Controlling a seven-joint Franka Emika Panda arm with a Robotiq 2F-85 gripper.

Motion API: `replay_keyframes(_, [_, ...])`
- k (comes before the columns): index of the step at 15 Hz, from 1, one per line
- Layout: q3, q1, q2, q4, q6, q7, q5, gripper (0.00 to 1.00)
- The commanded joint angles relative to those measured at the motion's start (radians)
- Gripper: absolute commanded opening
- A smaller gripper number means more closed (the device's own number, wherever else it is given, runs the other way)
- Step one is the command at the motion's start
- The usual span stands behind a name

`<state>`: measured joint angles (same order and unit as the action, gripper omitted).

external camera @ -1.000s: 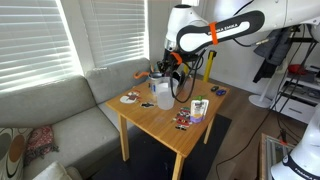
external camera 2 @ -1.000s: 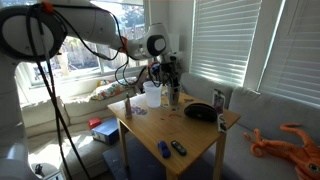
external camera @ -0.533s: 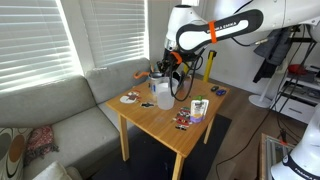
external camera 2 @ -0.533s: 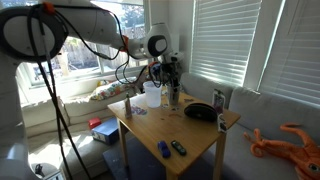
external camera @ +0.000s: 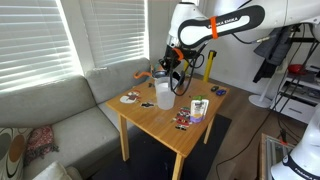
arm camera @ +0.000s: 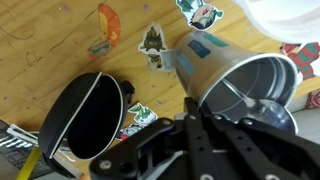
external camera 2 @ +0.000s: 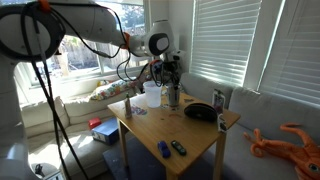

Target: Pick up the metallic cup and put it in the clear frost cold cup, remove the spoon from the metallic cup that is inside the clear frost cold cup and put it on the table

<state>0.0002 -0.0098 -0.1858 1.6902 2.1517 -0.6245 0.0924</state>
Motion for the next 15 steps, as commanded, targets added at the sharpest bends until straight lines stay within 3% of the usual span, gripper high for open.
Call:
replay_keyframes(1, [-0.023, 0.004, 0.044, 0.019, 0.004, 0.028, -0.038, 0.01])
replay_keyframes(9, [0.004, 0.027, 0.283, 0.089, 0.01, 0.088, 0.002, 0.01])
replay_keyframes(15, [0.047, 0.04, 0.373, 0.142, -0.021, 0.13, -0.061, 0.01])
